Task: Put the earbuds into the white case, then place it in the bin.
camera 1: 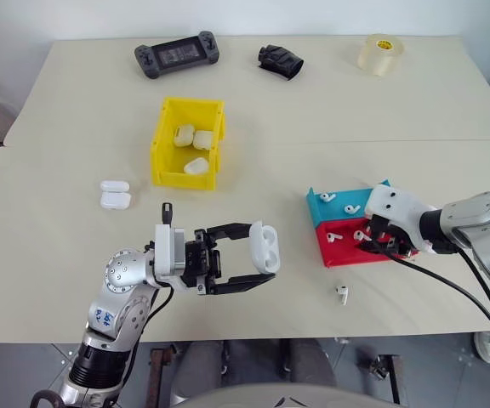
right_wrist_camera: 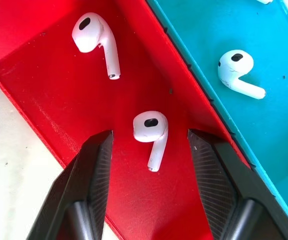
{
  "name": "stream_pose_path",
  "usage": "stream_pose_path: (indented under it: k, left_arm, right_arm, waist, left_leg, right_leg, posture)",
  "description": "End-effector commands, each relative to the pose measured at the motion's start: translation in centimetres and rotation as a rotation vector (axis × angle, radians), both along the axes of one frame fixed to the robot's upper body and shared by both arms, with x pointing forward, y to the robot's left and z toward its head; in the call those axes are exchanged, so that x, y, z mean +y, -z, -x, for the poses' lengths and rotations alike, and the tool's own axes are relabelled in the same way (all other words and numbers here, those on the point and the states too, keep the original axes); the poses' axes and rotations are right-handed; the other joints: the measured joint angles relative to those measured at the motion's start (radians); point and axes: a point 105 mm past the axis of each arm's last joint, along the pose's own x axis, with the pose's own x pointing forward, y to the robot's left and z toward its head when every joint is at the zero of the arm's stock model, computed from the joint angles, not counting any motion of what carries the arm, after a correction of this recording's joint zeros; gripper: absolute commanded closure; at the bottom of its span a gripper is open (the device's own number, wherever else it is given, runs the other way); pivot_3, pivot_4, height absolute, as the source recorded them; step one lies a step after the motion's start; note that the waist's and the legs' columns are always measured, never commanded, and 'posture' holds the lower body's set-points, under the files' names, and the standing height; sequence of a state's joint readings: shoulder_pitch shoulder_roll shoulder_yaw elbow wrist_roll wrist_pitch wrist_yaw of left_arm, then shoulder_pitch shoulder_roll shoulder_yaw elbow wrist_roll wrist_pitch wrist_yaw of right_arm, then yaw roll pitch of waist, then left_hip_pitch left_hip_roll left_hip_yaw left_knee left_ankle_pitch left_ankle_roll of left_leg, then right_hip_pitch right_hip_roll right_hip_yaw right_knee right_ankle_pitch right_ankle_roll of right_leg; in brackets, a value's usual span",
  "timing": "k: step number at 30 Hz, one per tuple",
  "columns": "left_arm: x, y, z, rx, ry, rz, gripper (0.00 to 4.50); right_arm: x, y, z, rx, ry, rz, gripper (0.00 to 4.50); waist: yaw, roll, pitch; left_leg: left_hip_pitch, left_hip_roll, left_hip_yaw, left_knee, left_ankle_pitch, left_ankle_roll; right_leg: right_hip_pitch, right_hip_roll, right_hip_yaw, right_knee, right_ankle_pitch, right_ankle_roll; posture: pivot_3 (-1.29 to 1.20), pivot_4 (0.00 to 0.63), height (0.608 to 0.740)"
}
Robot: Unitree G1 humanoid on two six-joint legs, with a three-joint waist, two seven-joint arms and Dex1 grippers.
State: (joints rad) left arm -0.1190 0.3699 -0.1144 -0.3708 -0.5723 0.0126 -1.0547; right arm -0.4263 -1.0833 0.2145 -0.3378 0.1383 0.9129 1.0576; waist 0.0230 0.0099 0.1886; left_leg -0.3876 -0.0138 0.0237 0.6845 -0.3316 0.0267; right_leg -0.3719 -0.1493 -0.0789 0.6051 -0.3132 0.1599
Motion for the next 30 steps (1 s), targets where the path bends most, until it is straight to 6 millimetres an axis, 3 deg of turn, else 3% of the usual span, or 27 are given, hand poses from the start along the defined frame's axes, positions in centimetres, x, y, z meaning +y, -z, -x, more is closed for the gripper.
stream_pose_path:
  k: [1,5,7,15,17,19,23,30]
  left_arm:
    - [0.1,-0.7,0.2,-0.041,0.002,0.019,1.75]
    - [0.0,-0.7,0.2,-0.04,0.003,0.02,1.75]
    - [0.0,-0.7,0.2,-0.04,0.004,0.021,1.75]
    - [0.1,-0.6,0.2,-0.04,0.002,0.02,1.75]
    - [0.1,-0.6,0.2,-0.04,0.002,0.02,1.75]
    - [0.1,-0.6,0.2,-0.04,0.001,0.018,1.75]
    - [0.3,-0.5,0.2,-0.041,-0.001,0.017,1.75]
    - [0.4,-0.8,-0.6,-0.04,0.019,0.034,1.75]
  right_arm:
    - [0.3,-0.3,-0.2,-0.021,-0.005,-0.005,2.88]
    - [0.4,-0.2,-0.2,-0.019,-0.004,-0.007,2.88]
    - [0.4,-0.2,-0.2,-0.019,-0.003,-0.008,3.44]
    - [0.4,-0.1,-0.2,-0.013,-0.002,-0.012,3.44]
    - [0.4,0.0,-0.2,-0.013,-0.001,-0.011,3.9]
    - [0.4,-0.2,-0.2,-0.023,0.002,-0.017,3.9]
    - [1.0,-1.6,0.7,-0.024,-0.074,-0.101,3.9]
    - [2.5,-6.5,4.1,-0.152,-0.262,-0.467,3.9]
  waist:
    - [0.0,0.0,0.0]
    - [0.0,0.0,0.0]
    - [0.0,0.0,0.0]
    - [0.0,0.0,0.0]
    - [0.0,0.0,0.0]
    - [0.0,0.0,0.0]
    - [0.001,0.0,0.0]
    - [0.005,-0.001,0.0]
  left_leg:
    - [0.0,0.0,0.0,0.0,0.0,0.0]
    - [0.0,0.0,0.0,0.0,0.0,0.0]
    - [0.0,0.0,0.0,0.0,0.0,0.0]
    - [0.0,0.0,0.0,0.0,0.0,0.0]
    - [0.0,0.0,0.0,0.0,0.0,0.0]
    - [0.0,0.0,0.0,0.0,0.0,0.0]
    - [0.0,0.0,0.0,0.0,0.0,0.0]
    - [-0.001,0.0,-0.001,0.0,0.0,0.0]
  right_leg:
    - [0.0,0.0,0.0,0.0,0.0,0.0]
    - [0.0,0.0,0.0,0.0,0.0,0.0]
    - [0.0,0.0,0.0,0.0,0.0,0.0]
    - [0.0,0.0,0.0,0.0,0.0,0.0]
    - [0.0,0.0,0.0,0.0,0.0,0.0]
    - [0.0,0.0,0.0,0.0,0.0,0.0]
    - [0.0,0.0,0.0,0.0,0.0,0.0]
    - [0.001,0.0,-0.001,-0.001,0.0,0.0]
  posture:
    - [0.0,0.15,0.74]
    - [0.0,0.15,0.74]
    - [0.0,0.15,0.74]
    - [0.0,0.15,0.74]
    - [0.0,0.15,0.74]
    - [0.0,0.15,0.74]
    - [0.0,0.15,0.74]
    - [0.0,0.15,0.74]
